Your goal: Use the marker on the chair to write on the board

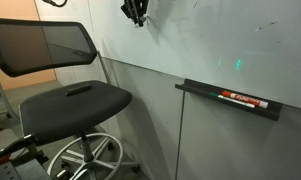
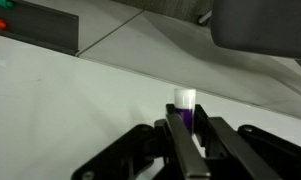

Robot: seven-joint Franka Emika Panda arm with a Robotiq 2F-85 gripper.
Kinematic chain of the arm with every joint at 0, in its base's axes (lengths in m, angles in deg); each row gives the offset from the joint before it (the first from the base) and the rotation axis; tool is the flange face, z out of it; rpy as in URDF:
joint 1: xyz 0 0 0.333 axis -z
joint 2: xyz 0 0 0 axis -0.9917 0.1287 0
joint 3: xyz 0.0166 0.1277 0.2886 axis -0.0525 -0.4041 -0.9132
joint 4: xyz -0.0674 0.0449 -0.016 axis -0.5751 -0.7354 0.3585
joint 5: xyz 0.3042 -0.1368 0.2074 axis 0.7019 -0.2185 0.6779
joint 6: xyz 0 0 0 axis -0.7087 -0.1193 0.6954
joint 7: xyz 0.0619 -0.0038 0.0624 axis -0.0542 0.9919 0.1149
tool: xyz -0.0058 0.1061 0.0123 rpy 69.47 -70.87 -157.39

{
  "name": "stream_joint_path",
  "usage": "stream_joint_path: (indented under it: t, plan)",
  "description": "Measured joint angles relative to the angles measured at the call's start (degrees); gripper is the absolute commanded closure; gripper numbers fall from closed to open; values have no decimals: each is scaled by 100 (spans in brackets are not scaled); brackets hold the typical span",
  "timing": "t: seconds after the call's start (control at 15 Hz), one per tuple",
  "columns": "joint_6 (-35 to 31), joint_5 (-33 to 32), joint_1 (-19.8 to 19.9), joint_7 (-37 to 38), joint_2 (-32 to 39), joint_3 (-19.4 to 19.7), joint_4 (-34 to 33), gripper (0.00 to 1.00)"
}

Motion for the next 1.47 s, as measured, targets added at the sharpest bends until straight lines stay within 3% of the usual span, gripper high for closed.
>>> stream_joint_path:
  t: [0.67, 1.47]
  plan:
    - [842, 584, 127, -804, -762, 1, 644, 89]
    - [477, 520, 209, -841, -115, 26, 550, 89]
